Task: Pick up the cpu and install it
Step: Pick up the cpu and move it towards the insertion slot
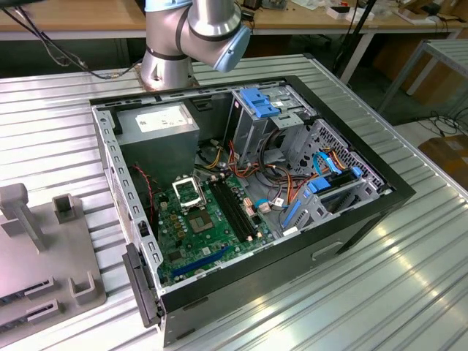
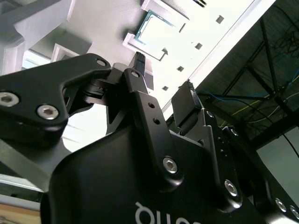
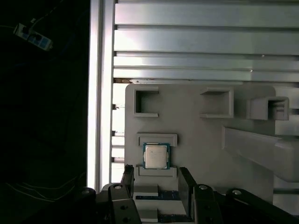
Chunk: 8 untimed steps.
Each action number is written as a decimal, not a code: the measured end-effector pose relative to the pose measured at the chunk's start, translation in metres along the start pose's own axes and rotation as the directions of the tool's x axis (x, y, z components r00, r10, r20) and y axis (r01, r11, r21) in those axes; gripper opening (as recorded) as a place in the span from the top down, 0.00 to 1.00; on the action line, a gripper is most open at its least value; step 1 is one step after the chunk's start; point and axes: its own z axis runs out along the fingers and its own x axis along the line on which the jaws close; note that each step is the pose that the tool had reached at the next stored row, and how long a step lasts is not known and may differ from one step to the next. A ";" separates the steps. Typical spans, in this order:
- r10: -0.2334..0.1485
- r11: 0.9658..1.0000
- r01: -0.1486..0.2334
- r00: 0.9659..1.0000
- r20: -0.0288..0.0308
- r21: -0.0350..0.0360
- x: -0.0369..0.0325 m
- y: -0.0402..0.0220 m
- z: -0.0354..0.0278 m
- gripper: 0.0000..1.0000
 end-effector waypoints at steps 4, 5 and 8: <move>0.000 1.000 0.000 1.000 0.000 0.000 -0.0024 -0.0009 0.0076 0.49; -0.004 1.000 0.004 1.000 0.000 0.000 -0.0038 -0.0010 0.0095 0.49; -0.022 1.000 0.022 1.000 -0.001 0.002 -0.0057 -0.0017 0.0150 0.49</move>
